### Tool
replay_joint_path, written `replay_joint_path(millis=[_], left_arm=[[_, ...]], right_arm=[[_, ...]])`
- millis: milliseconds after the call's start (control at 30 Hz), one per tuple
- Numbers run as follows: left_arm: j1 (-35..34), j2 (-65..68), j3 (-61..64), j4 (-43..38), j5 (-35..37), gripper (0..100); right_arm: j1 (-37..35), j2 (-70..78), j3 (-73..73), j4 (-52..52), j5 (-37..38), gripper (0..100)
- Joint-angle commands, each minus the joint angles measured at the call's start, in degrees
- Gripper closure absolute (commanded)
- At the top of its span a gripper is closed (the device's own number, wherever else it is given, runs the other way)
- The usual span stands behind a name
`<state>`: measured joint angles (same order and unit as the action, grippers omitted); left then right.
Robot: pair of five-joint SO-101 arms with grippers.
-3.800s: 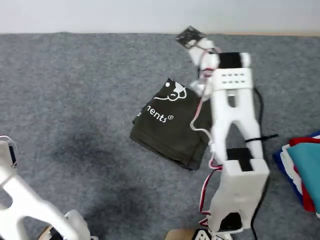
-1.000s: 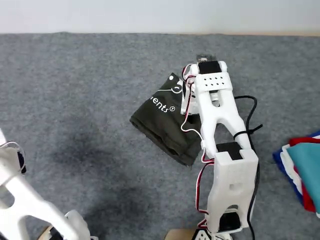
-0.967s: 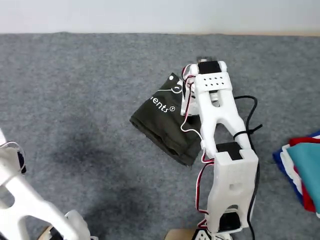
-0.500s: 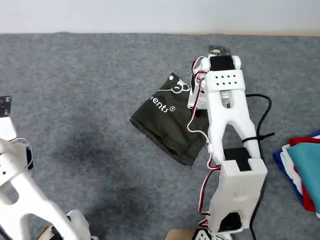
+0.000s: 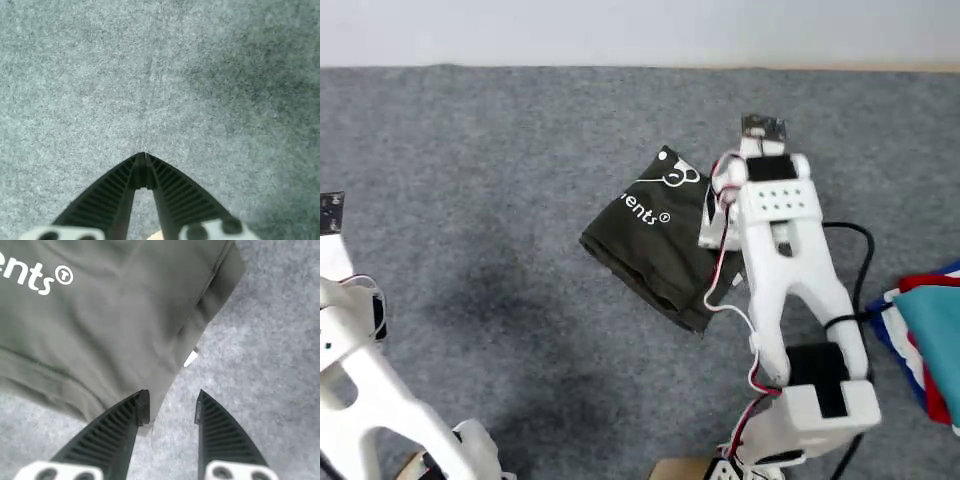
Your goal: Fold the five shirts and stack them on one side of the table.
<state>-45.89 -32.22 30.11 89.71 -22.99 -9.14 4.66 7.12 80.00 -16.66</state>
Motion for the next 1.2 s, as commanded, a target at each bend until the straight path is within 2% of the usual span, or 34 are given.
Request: replay_joint_path(millis=[0,100,300,800,967,1167], left_arm=[[0.5,-1.1,-0.3,-1.1,-0.5,100],[0.5,-1.1,-0.3,-1.1,-0.5,100],[0.5,-1.1,-0.3,-1.1,-0.5,100],[0.5,-1.1,-0.3,-1.1,-0.6,100],[0.5,-1.1,-0.3,-1.1,-3.4,100],[0.5,-1.1,-0.3,-1.1,-3.3,100]], right_arm=[[0.7,-3.6,7.6,-10.9,-0.4,83.4],[0.7,-2.3,9.8,-18.1,-6.6,81.4],[0.7,2.5,8.0,-20.6,-15.5,60.2],[-5.1,11.6,-2.5,-20.2,-16.5,61.2],[-5.2,12.1,-3.6,-20.6,-16.5,61.2],[-5.1,13.9,-3.5,-21.7,-16.6,61.2]])
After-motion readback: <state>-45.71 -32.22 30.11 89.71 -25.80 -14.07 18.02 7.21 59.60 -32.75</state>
